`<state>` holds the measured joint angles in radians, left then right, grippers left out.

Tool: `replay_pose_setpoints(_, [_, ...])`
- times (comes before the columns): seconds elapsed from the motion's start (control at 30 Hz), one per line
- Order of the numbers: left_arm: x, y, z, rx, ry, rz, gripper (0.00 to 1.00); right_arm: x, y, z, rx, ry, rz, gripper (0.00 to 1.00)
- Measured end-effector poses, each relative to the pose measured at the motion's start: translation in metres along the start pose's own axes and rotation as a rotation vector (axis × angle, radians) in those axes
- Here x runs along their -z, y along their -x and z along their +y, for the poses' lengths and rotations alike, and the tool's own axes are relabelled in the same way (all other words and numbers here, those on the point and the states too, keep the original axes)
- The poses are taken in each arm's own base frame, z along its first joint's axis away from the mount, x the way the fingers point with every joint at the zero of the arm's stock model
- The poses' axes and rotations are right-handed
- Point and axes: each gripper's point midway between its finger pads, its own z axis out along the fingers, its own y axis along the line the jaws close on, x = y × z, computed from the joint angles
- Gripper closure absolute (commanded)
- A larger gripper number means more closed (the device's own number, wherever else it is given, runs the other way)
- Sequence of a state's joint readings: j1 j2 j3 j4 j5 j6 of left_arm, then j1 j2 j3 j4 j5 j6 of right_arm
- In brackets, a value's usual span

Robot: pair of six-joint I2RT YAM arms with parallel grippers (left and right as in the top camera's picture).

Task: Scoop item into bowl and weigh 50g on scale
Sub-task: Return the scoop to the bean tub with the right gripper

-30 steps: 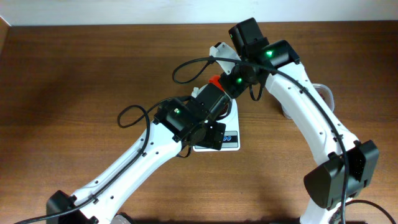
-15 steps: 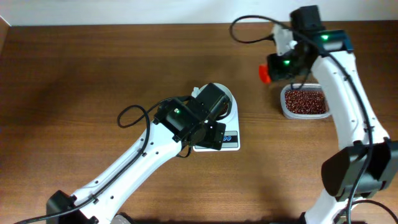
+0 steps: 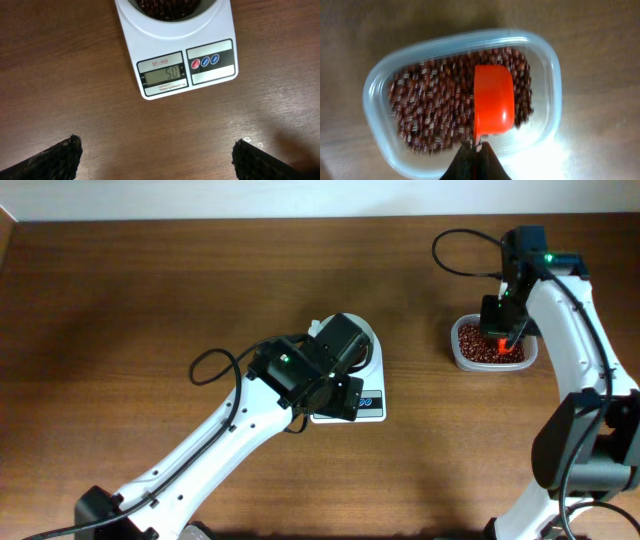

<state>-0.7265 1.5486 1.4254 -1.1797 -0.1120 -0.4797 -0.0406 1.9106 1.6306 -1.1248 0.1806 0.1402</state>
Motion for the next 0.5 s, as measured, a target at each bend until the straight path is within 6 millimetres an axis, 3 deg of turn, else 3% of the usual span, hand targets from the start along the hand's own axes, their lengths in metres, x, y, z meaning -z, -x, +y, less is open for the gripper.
replay_pose_setpoints(0.07, [0.000,0.000,0.000,0.000,0.000,0.000,0.01,-0.014,-0.008,0.000,-0.008,-0.009,0.017,0.95])
replay_pose_setpoints(0.33, [0.000,0.000,0.000,0.000,0.000,0.001,0.01,-0.015,-0.006,0.001,-0.039,-0.006,0.007,0.96])
replay_pose_setpoints(0.43, [0.000,0.000,0.000,0.000,0.001,0.001,0.01,-0.001,-0.010,-0.012,-0.061,-0.008,0.058,0.96])
replay_pose_setpoints(0.5, [0.000,0.000,0.000,0.000,0.000,0.001,0.01,0.024,0.006,-0.028,-0.101,-0.005,0.015,0.96])
